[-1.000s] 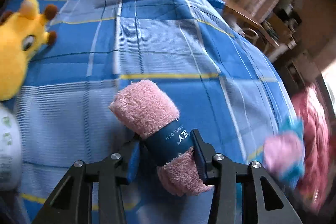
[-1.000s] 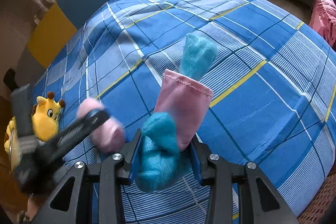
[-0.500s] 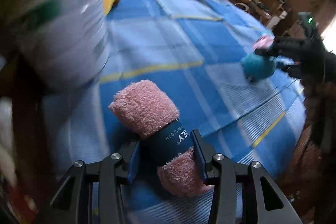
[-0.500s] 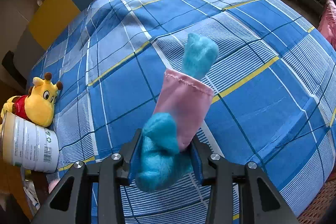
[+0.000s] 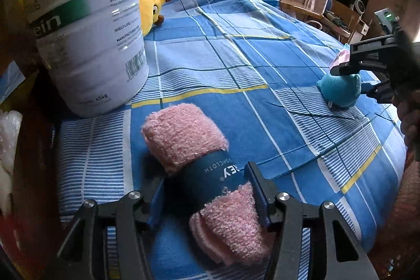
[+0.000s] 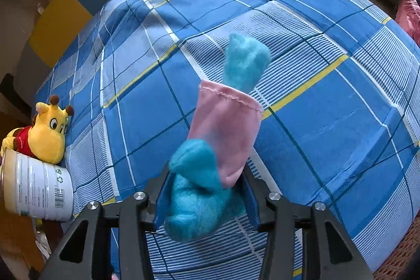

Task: Organize soft objects
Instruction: 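Grasp the blue plush in pink sleeve with the right tool while the left tool grasps the pink towel roll, then carry the pink towel roll into the tray and open the left tool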

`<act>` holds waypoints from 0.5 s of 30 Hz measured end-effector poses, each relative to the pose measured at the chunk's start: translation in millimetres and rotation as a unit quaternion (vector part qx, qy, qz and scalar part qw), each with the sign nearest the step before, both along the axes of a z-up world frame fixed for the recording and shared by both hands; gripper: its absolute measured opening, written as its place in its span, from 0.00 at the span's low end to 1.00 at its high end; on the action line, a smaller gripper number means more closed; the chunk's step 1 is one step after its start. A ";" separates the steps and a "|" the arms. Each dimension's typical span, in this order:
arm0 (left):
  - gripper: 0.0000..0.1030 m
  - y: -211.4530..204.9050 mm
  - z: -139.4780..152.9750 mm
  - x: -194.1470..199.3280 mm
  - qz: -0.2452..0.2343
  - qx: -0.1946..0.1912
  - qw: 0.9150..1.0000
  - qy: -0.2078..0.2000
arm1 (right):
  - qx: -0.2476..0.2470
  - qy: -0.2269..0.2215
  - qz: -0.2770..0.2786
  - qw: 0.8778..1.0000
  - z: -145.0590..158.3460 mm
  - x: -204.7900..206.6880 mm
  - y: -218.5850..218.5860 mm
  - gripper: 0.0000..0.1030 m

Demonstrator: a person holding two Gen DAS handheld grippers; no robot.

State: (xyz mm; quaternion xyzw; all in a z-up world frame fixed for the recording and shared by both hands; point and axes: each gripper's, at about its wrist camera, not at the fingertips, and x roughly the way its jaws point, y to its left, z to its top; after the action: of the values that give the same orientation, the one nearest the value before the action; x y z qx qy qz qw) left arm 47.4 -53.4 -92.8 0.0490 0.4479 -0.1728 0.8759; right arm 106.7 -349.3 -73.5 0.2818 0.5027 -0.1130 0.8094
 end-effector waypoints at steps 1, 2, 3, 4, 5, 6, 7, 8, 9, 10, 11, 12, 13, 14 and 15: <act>0.55 -0.1 -0.5 -0.7 0.002 0.000 1.000 -0.004 | -0.001 0.000 0.001 1.000 0.1 -0.2 0.1 0.46; 0.55 -1.1 -1.2 -1.7 0.003 0.002 1.000 -0.010 | -0.001 0.000 -0.001 1.000 0.2 -0.6 -0.2 0.46; 0.55 -1.8 -1.5 -3.4 0.003 0.004 1.000 -0.014 | -0.002 -0.001 -0.001 1.000 0.3 -1.0 -0.3 0.46; 0.55 -2.2 -1.9 -4.8 0.003 0.006 1.000 -0.019 | -0.002 -0.001 0.000 1.000 0.2 -0.9 -0.2 0.47; 0.55 -2.5 -2.3 -5.9 0.001 0.007 1.000 -0.025 | -0.004 -0.001 0.002 1.000 0.4 -0.8 0.2 0.47; 0.54 -2.2 -2.3 -6.3 0.001 0.007 1.000 -0.028 | -0.005 0.000 0.002 1.000 0.5 -0.9 0.6 0.47; 0.53 -1.7 -2.5 -6.1 0.003 0.005 1.000 -0.030 | -0.007 0.001 0.002 1.000 0.1 -0.9 0.7 0.47; 0.52 -1.4 -2.6 -6.1 0.003 0.004 1.000 -0.030 | -0.005 0.003 0.003 1.000 -0.7 -0.5 0.7 0.50; 0.52 -1.3 -2.4 -6.1 0.003 0.004 0.999 -0.031 | -0.002 0.006 0.004 1.000 -1.9 0.0 0.8 0.52; 0.50 -1.1 -2.2 -6.4 0.003 0.004 0.999 -0.033 | 0.000 0.007 0.005 1.000 -2.7 0.3 0.9 0.52; 0.48 -0.7 -2.0 -6.8 0.005 0.002 0.999 -0.034 | 0.000 0.007 0.005 1.000 -2.4 0.1 0.9 0.52; 0.46 -0.2 -1.4 -7.6 0.006 0.000 0.999 -0.033 | -0.003 0.006 0.006 1.000 -2.1 -0.1 0.8 0.52; 0.43 1.2 0.7 -9.2 0.010 -0.005 0.999 -0.030 | -0.002 0.005 0.006 1.000 -1.8 -0.3 0.6 0.52; 0.41 1.5 1.8 -9.5 0.010 -0.008 1.000 -0.028 | -0.004 0.003 0.005 1.000 -1.0 -0.5 0.7 0.51; 0.41 1.6 2.6 -10.0 0.010 -0.010 1.000 -0.026 | -0.007 0.003 0.006 1.000 -0.3 -0.2 1.4 0.50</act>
State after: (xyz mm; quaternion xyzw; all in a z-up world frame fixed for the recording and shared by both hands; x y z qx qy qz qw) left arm 37.4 -51.8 -90.2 0.0406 0.4238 -0.1673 0.8893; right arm 106.5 -347.9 -73.8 0.2730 0.5058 -0.1118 0.8106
